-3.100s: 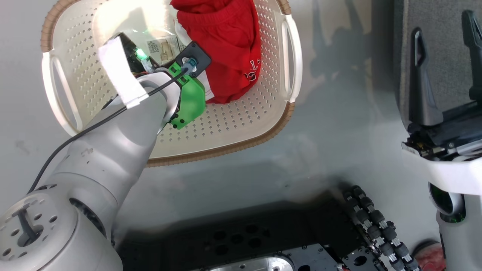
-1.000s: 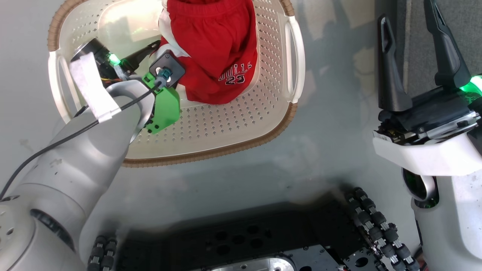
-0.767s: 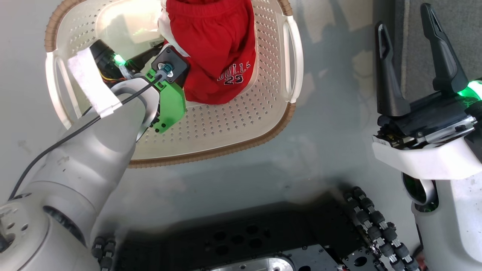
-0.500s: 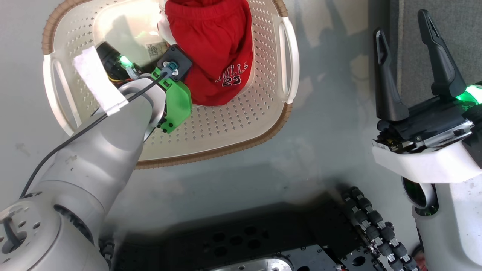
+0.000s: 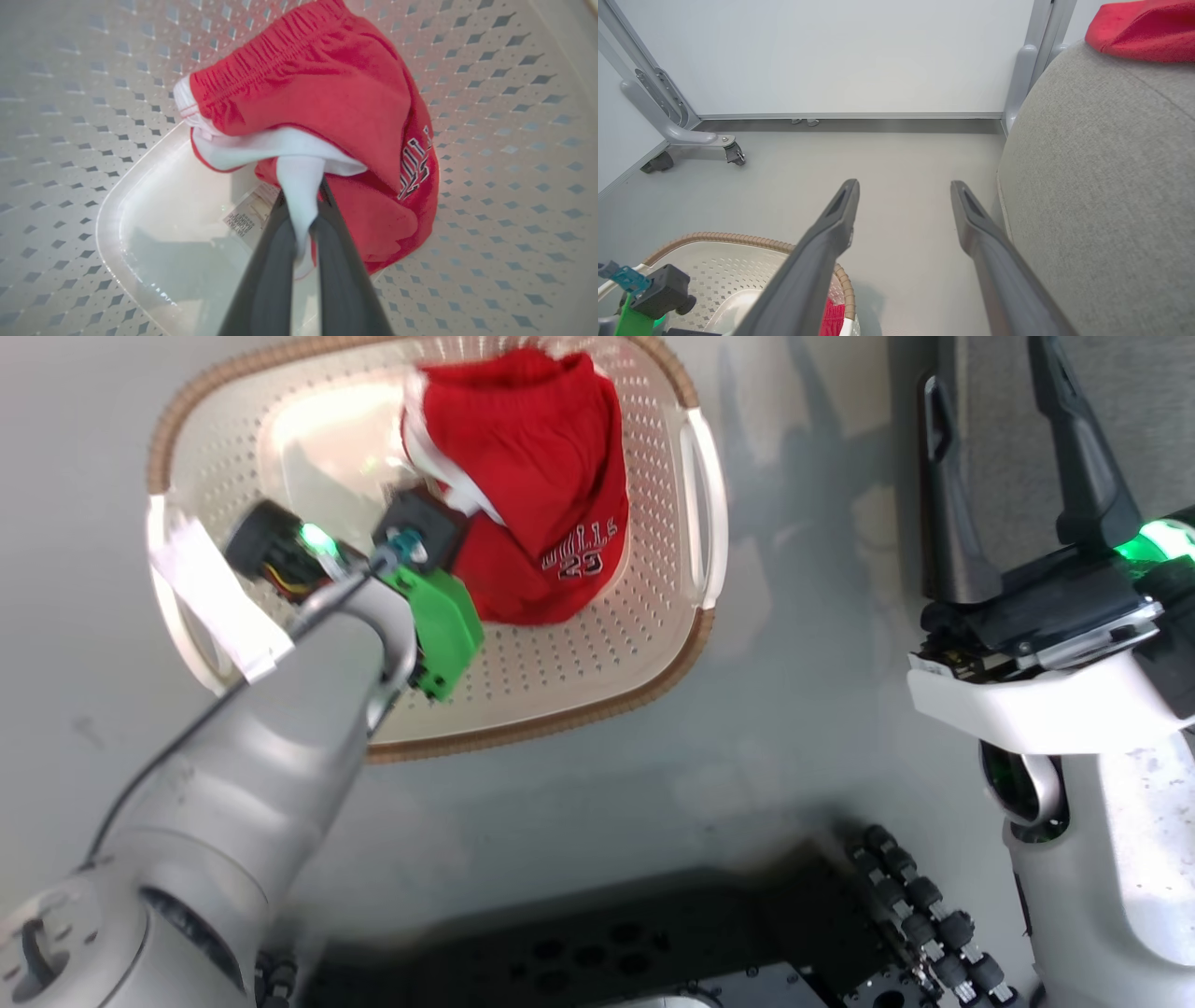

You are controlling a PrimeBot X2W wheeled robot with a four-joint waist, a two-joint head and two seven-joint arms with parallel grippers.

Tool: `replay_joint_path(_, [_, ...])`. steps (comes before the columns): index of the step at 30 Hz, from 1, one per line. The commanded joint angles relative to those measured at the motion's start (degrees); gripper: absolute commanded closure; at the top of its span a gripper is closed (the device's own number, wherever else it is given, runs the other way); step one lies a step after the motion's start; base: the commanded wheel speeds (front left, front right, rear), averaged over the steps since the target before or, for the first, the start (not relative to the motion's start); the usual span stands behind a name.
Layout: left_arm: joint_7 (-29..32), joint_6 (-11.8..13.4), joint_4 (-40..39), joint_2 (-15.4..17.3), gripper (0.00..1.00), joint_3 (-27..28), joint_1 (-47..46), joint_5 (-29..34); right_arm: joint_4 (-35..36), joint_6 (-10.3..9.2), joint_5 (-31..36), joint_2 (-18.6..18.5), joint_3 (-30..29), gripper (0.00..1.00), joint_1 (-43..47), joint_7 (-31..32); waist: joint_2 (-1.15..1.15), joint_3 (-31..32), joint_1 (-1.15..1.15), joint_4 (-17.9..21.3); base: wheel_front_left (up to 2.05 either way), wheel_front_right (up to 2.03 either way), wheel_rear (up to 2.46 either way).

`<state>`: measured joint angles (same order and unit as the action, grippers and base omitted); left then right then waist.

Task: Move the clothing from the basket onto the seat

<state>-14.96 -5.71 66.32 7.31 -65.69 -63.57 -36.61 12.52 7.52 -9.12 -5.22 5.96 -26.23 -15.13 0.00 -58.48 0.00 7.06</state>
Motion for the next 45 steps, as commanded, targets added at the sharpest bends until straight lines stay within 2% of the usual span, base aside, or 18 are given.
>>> replay_joint_path(1, [-0.28, 0.86, -1.71, 0.53, 1.00, 0.78, 1.63, 0.31, -0.74, -0.06, 0.02, 0.02, 0.02, 0.00, 0.75, -0.03, 0.00, 6.33, 0.00, -1.19, 0.00, 0.00, 0.00])
replay_joint_path(17, [-0.26, 9.74, -25.92, 6.50, 1.00, 14.94, 26.25, 9.05, -11.92, -0.06, -1.50, 1.90, 3.90, 0.00, 12.51, -0.03, 0.00, 35.34, 0.00, -1.61, 0.00, 0.00, 0.00])
replay_joint_path(26, [-0.27, 12.27, -36.11, 8.70, 1.00, 21.89, 36.97, 12.68, -17.25, -0.06, -2.53, 1.97, 6.40, 0.00, 19.51, -0.02, 0.00, 49.22, 0.00, -1.05, 0.00, 0.00, 0.00])
replay_joint_path(36, [-0.27, 13.03, -43.47, 10.24, 1.00, 24.90, 42.09, 14.37, -19.49, -0.06, -2.38, 1.11, 8.59, 0.00, 24.72, -0.03, 0.00, 56.58, 0.00, -0.88, 0.00, 0.00, 0.00])
replay_joint_path(45, [-0.18, 12.57, -49.21, 10.72, 1.00, 25.22, 43.82, 13.69, -20.41, -0.06, -2.17, 0.39, 11.18, 0.00, 25.71, -0.03, 0.00, 59.60, 0.00, -0.36, 0.00, 0.00, 0.00])
